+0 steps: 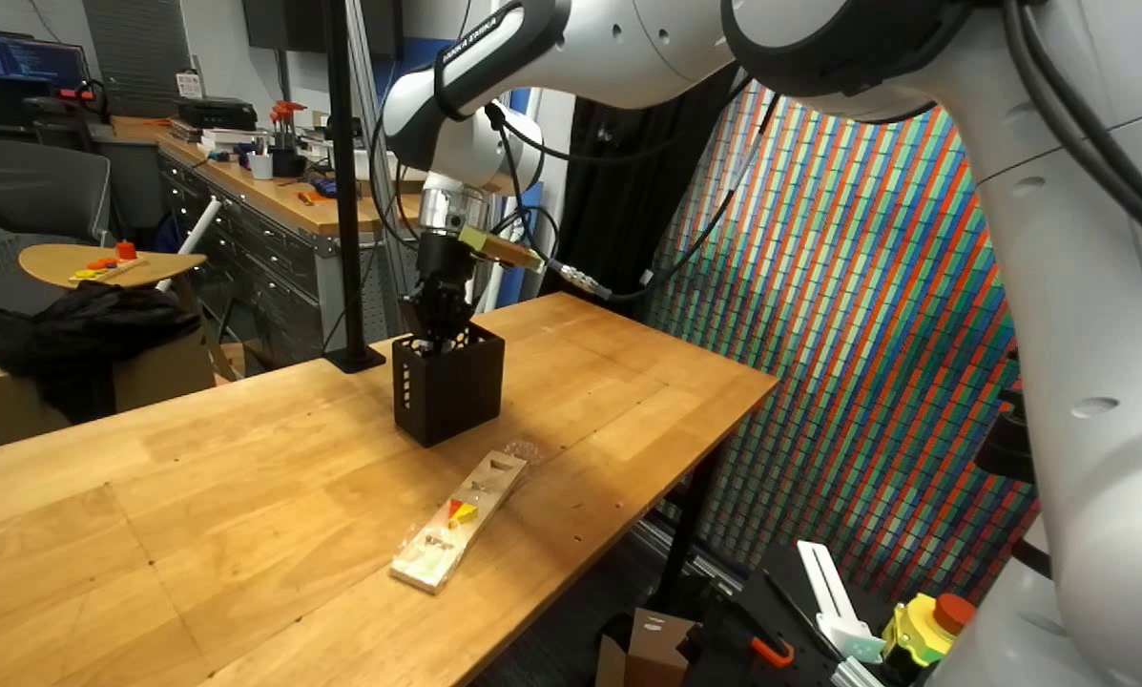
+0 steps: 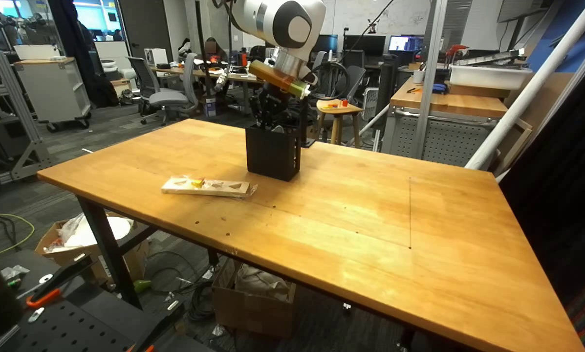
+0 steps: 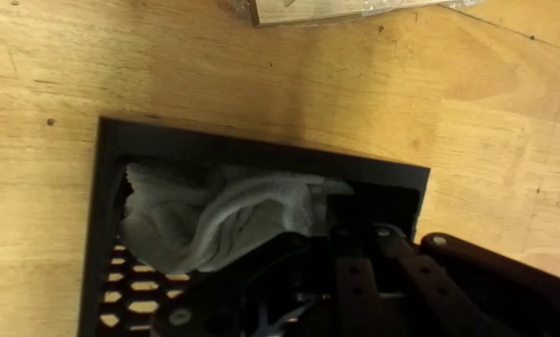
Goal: Put the white towel in the black box
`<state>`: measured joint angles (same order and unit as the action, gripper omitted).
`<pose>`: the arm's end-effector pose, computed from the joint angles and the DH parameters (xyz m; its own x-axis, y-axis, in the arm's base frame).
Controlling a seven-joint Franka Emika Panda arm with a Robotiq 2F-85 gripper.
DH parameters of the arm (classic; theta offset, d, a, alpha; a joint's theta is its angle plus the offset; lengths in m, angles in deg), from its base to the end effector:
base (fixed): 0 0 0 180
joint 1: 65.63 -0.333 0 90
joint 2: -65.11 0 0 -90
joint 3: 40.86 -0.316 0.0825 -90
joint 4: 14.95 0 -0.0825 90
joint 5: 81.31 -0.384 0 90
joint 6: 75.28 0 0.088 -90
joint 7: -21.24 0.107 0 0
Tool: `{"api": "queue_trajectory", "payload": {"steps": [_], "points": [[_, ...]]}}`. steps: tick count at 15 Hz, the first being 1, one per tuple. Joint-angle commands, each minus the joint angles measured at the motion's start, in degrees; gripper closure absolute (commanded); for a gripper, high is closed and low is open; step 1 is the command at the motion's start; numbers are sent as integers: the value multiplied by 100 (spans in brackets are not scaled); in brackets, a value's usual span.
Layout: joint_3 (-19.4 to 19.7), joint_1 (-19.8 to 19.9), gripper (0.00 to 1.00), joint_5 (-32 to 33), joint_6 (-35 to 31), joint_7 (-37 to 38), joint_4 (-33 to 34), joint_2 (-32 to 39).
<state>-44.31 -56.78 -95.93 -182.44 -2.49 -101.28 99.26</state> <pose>0.6791 -0.0509 0.3035 0.9669 0.2257 -0.1192 0.1767 -0.9288 -0.3257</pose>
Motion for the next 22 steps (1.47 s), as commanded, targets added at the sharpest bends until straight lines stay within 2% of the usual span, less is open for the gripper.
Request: {"api": "queue_trajectory", "payload": {"steps": [1, 7, 15, 22], "points": [[50, -58, 100, 198, 19, 87, -256, -473], [130, -19, 100, 555, 333, -25, 152, -490], [333, -332, 100, 1492, 609, 747, 710, -400], [280, -441, 100, 1538, 697, 990, 894, -331]]}}
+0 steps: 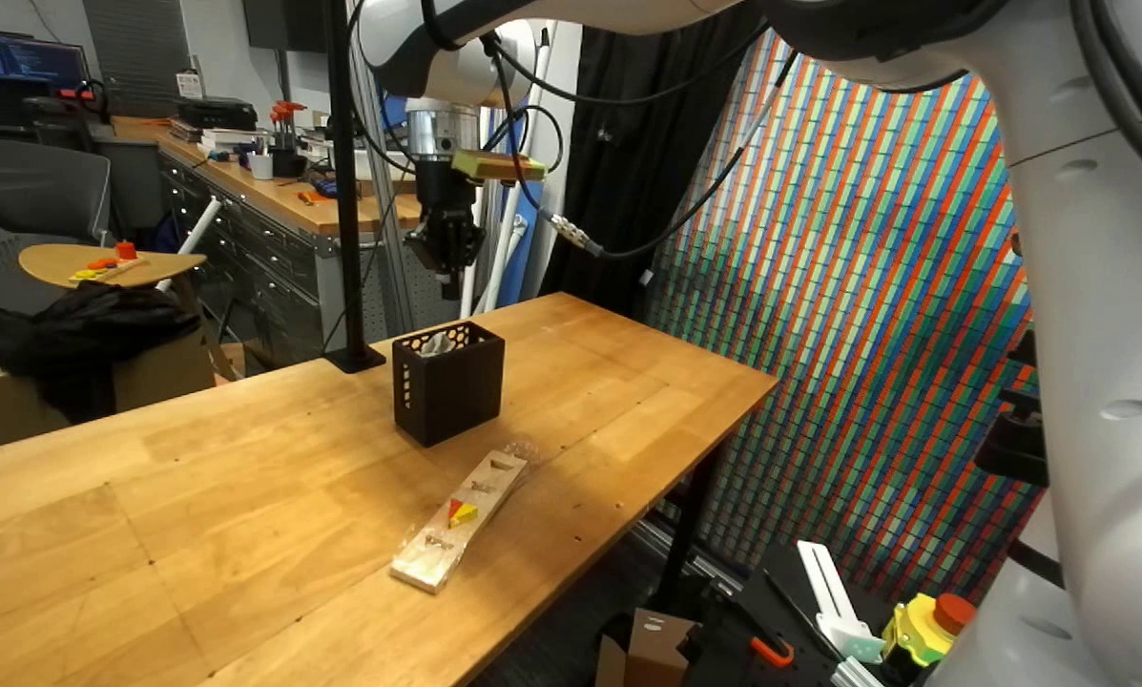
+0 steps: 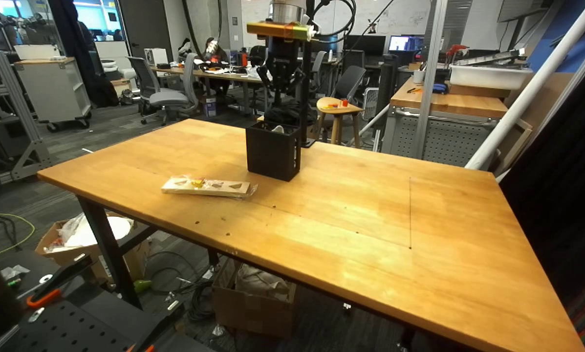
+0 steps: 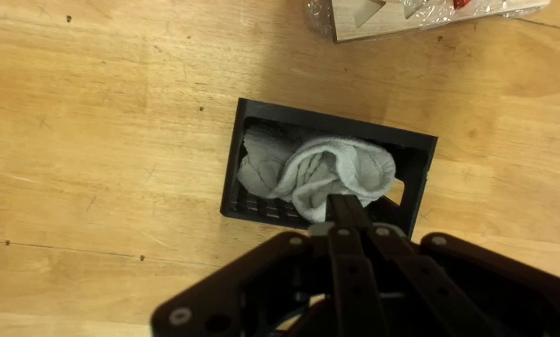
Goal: Put the white towel in the black box
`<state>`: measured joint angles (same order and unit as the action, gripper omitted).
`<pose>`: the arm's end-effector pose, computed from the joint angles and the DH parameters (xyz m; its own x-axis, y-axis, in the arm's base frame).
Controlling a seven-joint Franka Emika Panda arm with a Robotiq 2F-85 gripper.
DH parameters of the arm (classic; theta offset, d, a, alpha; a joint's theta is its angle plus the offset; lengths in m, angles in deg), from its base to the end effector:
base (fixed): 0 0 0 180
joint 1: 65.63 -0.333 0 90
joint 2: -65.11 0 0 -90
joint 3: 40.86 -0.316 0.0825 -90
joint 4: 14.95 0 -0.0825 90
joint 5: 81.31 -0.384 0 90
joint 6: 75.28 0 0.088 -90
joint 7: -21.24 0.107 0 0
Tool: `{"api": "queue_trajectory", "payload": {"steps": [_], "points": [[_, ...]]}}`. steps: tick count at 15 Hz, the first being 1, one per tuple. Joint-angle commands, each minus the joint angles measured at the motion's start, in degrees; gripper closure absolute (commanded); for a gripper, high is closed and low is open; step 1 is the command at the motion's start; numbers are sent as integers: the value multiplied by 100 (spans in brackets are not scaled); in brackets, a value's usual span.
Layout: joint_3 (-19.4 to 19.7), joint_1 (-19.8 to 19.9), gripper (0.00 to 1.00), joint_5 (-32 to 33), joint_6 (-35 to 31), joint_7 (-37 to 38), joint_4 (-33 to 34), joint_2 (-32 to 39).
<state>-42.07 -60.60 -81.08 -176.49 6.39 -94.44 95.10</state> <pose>0.6889 -0.0490 0.3967 0.9719 0.1915 -0.1372 0.1872 -0.9814 -0.0434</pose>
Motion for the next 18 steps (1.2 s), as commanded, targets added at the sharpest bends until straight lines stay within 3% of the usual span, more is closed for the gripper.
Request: {"api": "queue_trajectory", "payload": {"steps": [1, 18], "points": [[57, -45, 100, 41, 65, 81, 199, 91], [4, -37, 100, -158, -307, 359, 332, 737]]}}
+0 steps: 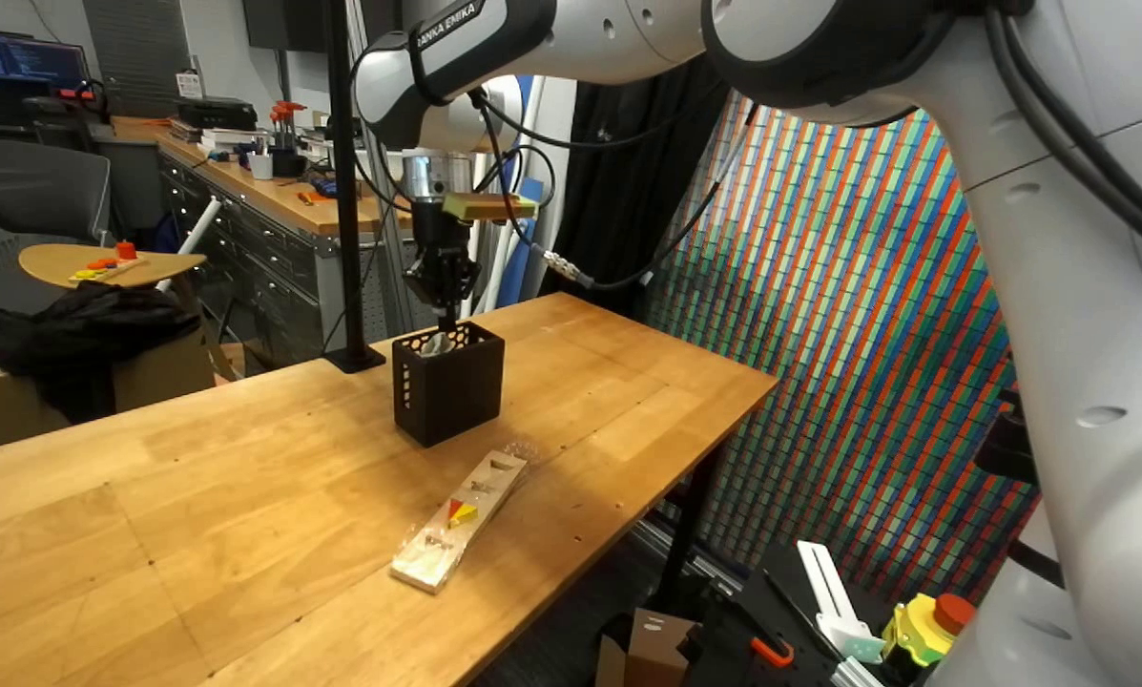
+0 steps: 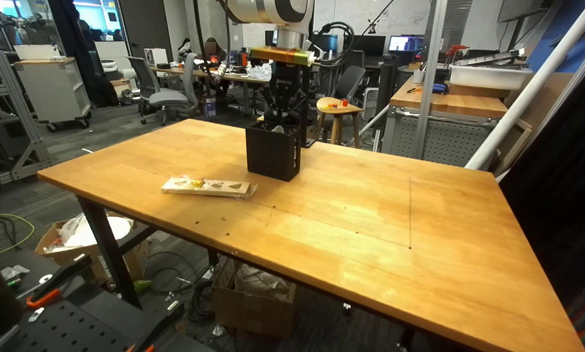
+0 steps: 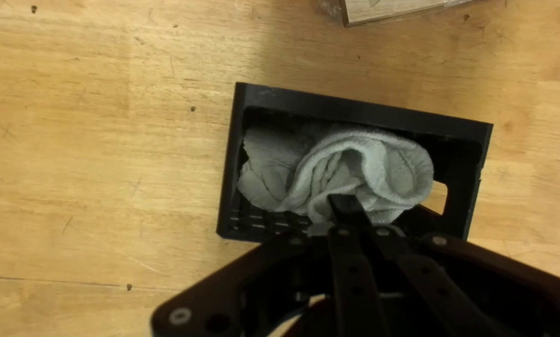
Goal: Put the white towel in the black box
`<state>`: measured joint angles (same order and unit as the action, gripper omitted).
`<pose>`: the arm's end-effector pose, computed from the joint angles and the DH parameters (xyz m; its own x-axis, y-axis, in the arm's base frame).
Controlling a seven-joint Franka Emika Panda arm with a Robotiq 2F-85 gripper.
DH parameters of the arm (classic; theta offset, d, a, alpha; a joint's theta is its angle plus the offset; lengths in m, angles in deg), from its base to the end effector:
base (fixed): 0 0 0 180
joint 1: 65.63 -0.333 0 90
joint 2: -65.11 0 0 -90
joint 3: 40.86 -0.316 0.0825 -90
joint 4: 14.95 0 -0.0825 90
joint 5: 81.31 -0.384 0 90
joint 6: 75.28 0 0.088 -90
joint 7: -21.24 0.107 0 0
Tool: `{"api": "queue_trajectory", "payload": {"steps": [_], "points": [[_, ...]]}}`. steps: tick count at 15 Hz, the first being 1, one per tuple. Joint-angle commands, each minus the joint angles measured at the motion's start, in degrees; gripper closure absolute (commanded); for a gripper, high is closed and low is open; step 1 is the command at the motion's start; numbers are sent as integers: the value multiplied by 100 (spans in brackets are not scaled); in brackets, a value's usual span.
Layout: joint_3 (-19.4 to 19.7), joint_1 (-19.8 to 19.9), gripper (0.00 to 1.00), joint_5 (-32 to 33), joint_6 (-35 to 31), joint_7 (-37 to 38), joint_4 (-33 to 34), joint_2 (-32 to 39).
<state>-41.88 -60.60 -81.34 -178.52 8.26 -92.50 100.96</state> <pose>0.7030 -0.0517 0.3432 0.9732 0.1554 -0.1694 0.1489 -0.9876 -0.0502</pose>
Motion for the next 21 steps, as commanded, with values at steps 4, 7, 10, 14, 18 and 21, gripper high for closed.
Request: {"api": "queue_trajectory", "payload": {"steps": [4, 7, 10, 14, 18, 21], "points": [[-32, -51, 100, -219, -253, 301, 119, 333], [-26, -45, 100, -261, -316, 354, 133, 464], [-34, -22, 100, -311, -323, 385, 194, 551], [-54, -9, 100, -379, -411, 377, 259, 601], [-20, -23, 100, -341, -582, 393, 46, 396], [-9, -19, 100, -334, -618, 415, -118, 274]]}}
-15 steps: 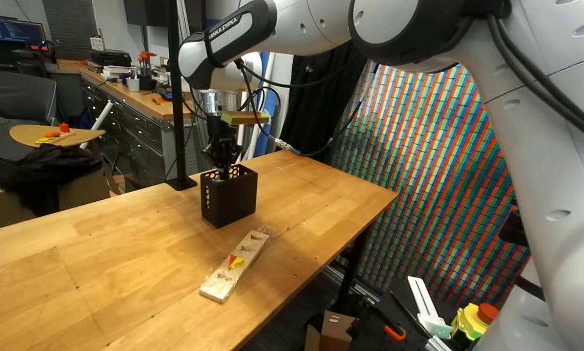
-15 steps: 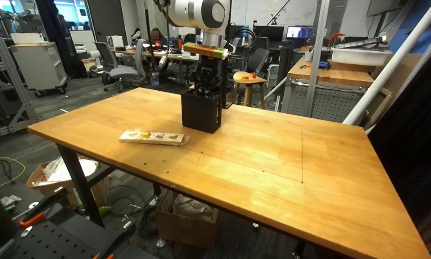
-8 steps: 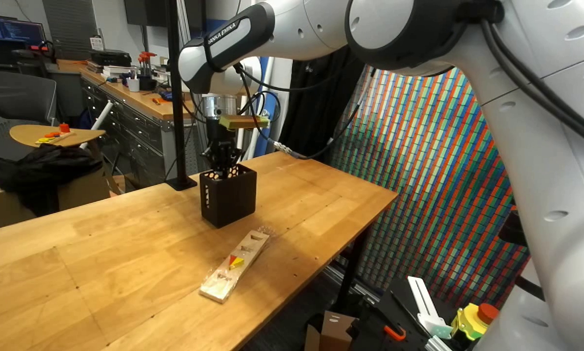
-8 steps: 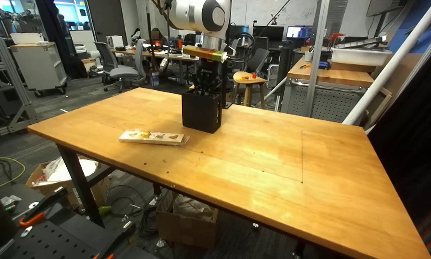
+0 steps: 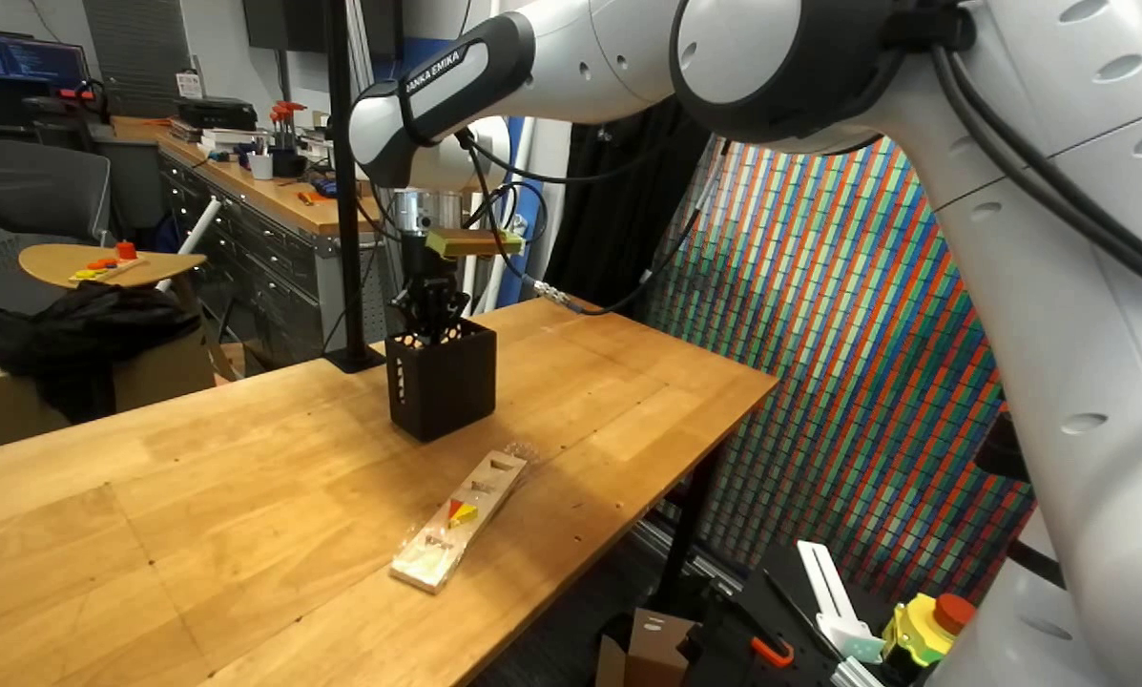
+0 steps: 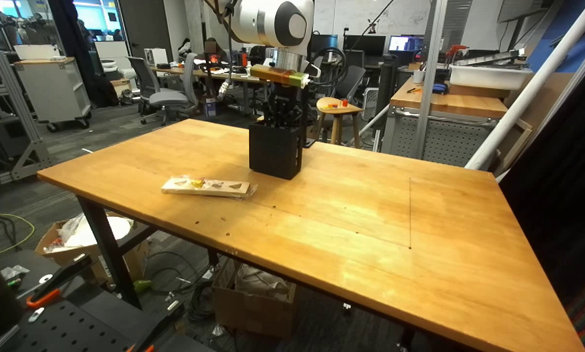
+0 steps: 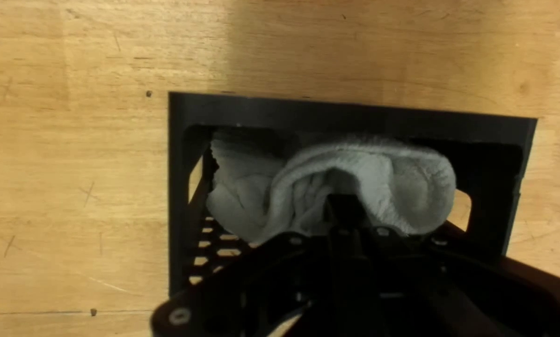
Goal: Put the white towel in the black box
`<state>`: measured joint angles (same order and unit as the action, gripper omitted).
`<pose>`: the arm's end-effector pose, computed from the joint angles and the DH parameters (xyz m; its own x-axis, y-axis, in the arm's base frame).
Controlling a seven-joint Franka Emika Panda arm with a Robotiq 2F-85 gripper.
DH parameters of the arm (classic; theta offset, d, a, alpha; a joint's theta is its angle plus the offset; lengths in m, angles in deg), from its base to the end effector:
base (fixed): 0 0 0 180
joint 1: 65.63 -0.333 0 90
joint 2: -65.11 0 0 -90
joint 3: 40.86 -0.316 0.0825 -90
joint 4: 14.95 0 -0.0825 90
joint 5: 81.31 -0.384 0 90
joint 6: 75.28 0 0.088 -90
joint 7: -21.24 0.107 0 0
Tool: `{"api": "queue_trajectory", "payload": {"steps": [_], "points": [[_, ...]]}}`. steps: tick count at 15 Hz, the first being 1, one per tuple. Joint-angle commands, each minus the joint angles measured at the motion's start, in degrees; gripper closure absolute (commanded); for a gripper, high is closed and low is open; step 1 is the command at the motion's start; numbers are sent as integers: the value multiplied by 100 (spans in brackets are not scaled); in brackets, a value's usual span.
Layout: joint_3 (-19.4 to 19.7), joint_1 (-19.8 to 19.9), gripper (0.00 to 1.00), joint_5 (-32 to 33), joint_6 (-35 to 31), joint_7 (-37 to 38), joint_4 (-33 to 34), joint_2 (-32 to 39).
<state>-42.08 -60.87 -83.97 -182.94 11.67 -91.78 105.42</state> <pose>0.7146 -0.0439 0.2990 0.9841 0.0888 -0.1536 0.0769 -0.9937 -0.0817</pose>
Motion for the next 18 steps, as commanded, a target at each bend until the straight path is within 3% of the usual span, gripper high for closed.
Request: {"api": "queue_trajectory", "payload": {"steps": [1, 12, 18], "points": [[9, 11, 100, -78, -182, 81, -241, -211], [-21, 81, 100, -153, -700, -1, -1040, -541], [-55, 131, 100, -262, -864, -126, -1045, -291]]}}
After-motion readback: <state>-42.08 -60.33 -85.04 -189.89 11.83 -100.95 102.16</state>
